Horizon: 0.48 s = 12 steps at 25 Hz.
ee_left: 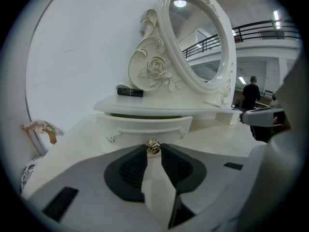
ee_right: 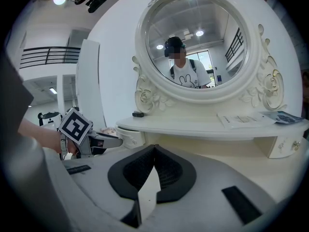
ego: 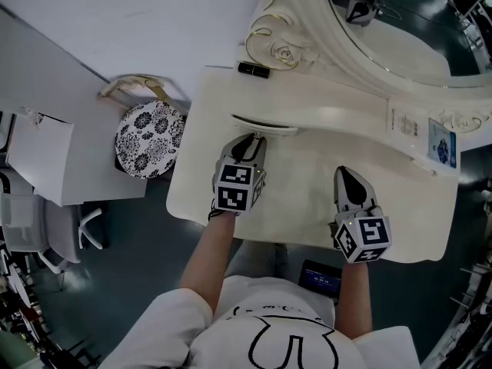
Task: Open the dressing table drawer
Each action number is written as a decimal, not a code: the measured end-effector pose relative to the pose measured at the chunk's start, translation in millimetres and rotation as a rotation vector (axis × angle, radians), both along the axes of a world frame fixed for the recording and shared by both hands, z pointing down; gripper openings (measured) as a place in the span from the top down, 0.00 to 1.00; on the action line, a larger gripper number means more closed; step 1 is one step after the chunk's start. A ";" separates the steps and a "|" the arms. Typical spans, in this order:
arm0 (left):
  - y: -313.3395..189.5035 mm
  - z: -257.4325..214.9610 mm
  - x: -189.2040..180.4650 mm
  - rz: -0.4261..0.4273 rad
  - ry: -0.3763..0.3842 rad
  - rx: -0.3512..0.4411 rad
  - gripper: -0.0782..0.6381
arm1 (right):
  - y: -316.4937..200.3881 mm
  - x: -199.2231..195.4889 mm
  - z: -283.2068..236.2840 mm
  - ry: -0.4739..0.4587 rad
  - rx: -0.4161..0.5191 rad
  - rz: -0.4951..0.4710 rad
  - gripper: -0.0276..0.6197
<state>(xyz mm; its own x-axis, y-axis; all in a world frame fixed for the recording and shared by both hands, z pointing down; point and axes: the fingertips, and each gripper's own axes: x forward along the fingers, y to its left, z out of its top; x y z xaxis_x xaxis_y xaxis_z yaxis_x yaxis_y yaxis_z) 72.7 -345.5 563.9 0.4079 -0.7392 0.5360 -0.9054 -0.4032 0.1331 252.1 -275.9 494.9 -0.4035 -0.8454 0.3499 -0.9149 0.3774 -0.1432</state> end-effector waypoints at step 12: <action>12.1 1.0 -2.7 -0.006 -0.005 -0.003 0.74 | 10.5 -1.6 -0.8 -0.010 0.000 -0.011 0.92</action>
